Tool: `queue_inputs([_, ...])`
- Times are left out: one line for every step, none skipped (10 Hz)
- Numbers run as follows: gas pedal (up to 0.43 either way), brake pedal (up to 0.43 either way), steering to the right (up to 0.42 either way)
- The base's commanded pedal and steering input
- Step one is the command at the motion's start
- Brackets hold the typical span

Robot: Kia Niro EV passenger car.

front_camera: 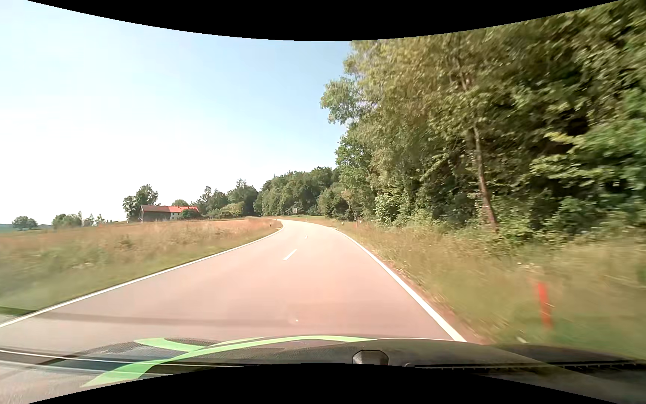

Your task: Follow the waypoints while adhering to traffic rules and regulations

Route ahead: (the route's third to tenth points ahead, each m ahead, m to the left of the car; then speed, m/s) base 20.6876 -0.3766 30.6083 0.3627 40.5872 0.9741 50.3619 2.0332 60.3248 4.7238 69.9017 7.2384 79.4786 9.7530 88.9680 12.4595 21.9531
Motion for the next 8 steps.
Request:
queue_inputs([0.299, 0.0, -0.023])
queue_inputs([0.299, 0.0, -0.023])
queue_inputs([0.299, 0.0, -0.023])
queue_inputs([0.311, 0.0, -0.023])
queue_inputs([0.311, 0.0, -0.023])
queue_inputs([0.311, 0.0, -0.023])
queue_inputs([0.299, 0.0, -0.023])
queue_inputs([0.26, 0.0, -0.023])
